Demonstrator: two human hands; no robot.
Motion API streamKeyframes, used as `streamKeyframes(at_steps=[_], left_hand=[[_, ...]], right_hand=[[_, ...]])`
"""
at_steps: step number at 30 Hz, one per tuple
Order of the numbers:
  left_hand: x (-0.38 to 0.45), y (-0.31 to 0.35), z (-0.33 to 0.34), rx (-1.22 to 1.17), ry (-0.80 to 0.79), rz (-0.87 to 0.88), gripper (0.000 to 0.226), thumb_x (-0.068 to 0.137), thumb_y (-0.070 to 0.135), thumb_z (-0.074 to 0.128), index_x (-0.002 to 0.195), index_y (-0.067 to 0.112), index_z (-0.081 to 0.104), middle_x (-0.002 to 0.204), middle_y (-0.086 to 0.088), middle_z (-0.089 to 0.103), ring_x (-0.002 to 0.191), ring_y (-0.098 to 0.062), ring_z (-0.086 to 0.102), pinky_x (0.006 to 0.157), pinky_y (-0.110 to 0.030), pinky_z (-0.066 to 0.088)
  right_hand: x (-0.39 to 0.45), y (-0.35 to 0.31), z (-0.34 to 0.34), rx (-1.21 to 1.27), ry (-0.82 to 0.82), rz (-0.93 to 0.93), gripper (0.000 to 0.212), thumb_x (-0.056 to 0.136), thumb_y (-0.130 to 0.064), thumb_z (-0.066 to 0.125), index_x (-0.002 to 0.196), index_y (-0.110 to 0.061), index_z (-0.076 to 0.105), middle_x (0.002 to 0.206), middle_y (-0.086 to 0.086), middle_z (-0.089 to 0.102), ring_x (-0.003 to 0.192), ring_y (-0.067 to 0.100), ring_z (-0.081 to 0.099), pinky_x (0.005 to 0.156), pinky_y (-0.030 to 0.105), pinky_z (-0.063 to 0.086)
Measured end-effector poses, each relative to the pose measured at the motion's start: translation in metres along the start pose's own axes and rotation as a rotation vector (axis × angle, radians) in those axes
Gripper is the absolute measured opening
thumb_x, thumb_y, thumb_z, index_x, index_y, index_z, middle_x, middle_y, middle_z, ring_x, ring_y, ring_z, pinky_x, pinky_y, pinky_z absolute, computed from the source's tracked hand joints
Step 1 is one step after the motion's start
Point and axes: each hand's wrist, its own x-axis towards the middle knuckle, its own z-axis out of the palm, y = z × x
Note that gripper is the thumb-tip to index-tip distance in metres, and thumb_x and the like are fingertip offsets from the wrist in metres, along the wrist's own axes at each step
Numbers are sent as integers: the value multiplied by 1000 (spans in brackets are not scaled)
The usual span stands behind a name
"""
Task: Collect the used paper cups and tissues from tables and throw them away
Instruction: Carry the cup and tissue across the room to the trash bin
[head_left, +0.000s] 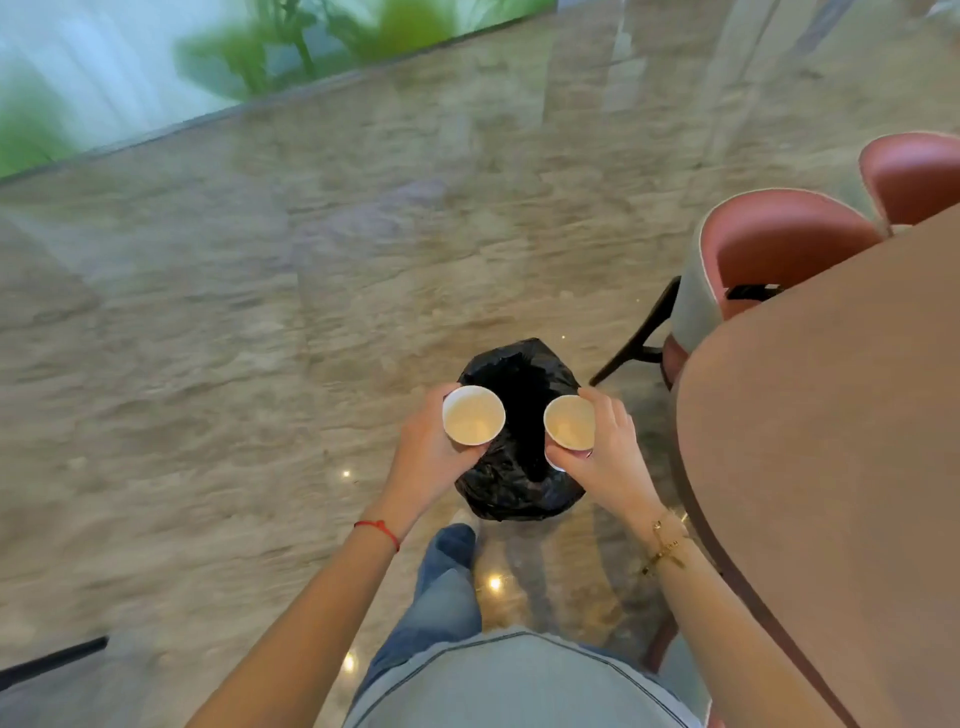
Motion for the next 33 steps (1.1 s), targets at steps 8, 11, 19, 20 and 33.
streamKeyframes(at_steps=[8, 11, 19, 20, 33], left_hand=[[153, -27, 33, 70, -224, 50, 71, 66, 43, 85, 124, 27, 47, 123, 9, 53, 111, -14, 52, 84, -26, 45], [200, -32, 44, 111, -297, 96, 73, 71, 36, 83, 130, 21, 44, 130, 1, 51, 115, -19, 49, 86, -28, 43], [274, -55, 82, 215, -599, 71, 87, 74, 12, 77, 144, 13, 27, 145, -8, 39, 131, -27, 42, 99, -32, 40], [278, -60, 84, 233, -647, 52, 93, 74, 11, 77, 148, 12, 20, 151, -9, 31, 137, -27, 36, 106, -34, 37], [281, -34, 19, 283, -578, 295, 47, 94, 28, 58, 139, 21, 45, 141, 4, 48, 83, -17, 61, 75, -16, 40]], right_hand=[[109, 21, 37, -8, 44, 176, 80, 71, -31, 79, 136, -24, 32, 132, -1, 39, 123, 19, 37, 100, 33, 37], [144, 25, 50, -26, 39, 254, 82, 71, -31, 78, 137, -22, 31, 134, 1, 38, 125, 22, 36, 103, 36, 38], [190, 37, 72, -18, -30, 510, 93, 74, -32, 77, 147, -17, 21, 145, 5, 31, 136, 26, 27, 110, 41, 32], [190, 39, 72, -35, -41, 537, 94, 75, -34, 77, 148, -17, 20, 147, 5, 29, 138, 26, 25, 112, 41, 30], [166, 16, 28, -172, 155, 402, 55, 90, -40, 58, 139, -23, 39, 139, -3, 44, 133, 17, 32, 110, 39, 33]])
